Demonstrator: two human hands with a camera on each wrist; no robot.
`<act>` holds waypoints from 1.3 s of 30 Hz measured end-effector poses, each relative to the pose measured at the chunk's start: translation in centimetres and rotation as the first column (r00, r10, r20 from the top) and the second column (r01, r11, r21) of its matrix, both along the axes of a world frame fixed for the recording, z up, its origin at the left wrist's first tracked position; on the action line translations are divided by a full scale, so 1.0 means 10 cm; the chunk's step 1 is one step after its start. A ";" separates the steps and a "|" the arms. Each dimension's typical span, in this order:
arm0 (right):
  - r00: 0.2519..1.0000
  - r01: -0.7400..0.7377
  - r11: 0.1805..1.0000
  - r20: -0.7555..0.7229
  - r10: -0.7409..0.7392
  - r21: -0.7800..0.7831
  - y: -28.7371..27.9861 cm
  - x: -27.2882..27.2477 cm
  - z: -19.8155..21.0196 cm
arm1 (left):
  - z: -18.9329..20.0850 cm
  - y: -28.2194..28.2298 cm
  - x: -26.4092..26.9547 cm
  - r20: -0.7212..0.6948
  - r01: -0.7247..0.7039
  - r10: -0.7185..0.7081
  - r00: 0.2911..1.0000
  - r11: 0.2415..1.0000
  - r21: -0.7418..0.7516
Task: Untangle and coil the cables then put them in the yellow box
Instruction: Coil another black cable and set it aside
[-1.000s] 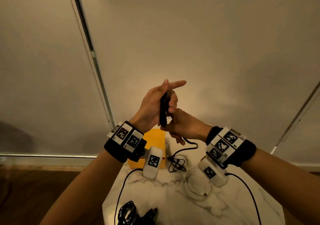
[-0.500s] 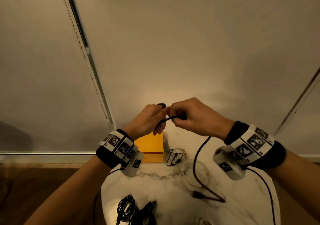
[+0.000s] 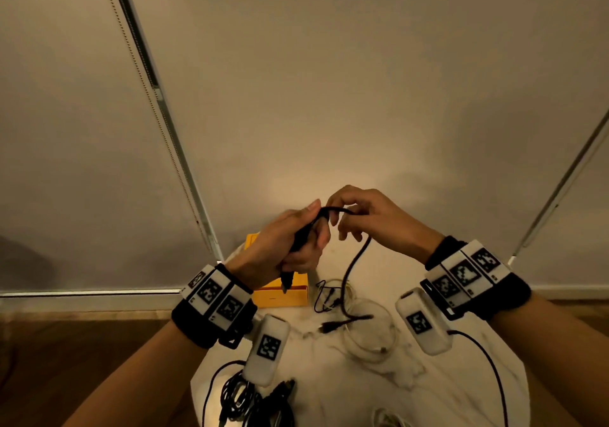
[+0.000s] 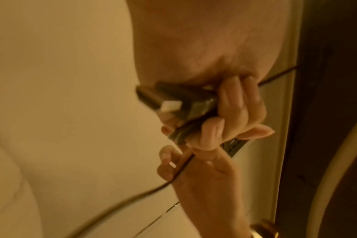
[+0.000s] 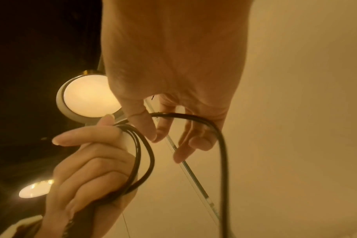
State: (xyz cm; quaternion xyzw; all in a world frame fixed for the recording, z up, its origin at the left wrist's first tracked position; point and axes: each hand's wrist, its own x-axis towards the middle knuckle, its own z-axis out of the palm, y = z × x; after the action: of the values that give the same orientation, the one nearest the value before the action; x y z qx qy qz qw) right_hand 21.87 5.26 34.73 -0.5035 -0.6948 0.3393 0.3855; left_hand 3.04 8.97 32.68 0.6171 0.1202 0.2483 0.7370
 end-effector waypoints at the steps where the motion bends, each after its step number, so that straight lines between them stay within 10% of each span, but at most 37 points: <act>1: 0.999 -0.020 1.000 -0.051 0.019 -0.010 0.00 0.00 0.00 | 0.03 0.00 -0.01 0.048 0.000 0.002 0.999 0.999 -0.048; 8: 0.899 0.064 0.998 -0.435 -0.048 0.021 0.00 -0.07 -0.05 | 0.13 0.03 -0.04 0.302 -0.028 0.115 0.946 0.960 -0.280; 16: 0.923 0.046 0.989 -0.373 -0.096 -0.141 -0.05 -0.47 -0.51 | 0.08 0.07 0.10 0.342 -0.010 0.118 0.932 0.954 -0.301; 25: 0.988 -0.009 0.940 -0.150 -0.045 -0.341 -0.21 -0.55 -0.81 | -0.19 0.04 0.22 -0.032 -0.371 0.403 0.915 0.869 0.328; 32: 0.979 -0.064 0.957 0.168 0.115 -0.281 -0.19 -0.43 -0.81 | -0.41 0.13 0.19 -0.178 -0.293 0.493 0.851 0.729 0.618; 36: 0.937 -0.085 0.995 0.336 0.096 -0.049 -0.21 -0.37 -0.75 | -0.45 0.19 0.20 -0.314 -0.052 0.584 0.749 0.525 0.850; 39: 0.885 -0.052 0.996 0.465 0.013 0.070 -0.23 -0.22 -0.58 | -0.54 0.17 0.09 -0.356 -0.084 0.464 0.812 0.695 0.715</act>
State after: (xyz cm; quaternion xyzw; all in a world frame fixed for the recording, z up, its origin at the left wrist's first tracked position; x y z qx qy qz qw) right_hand 19.65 2.99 28.98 -0.5424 -0.7882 0.1871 0.2223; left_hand 3.96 10.70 27.26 0.8554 0.3079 0.2130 0.3579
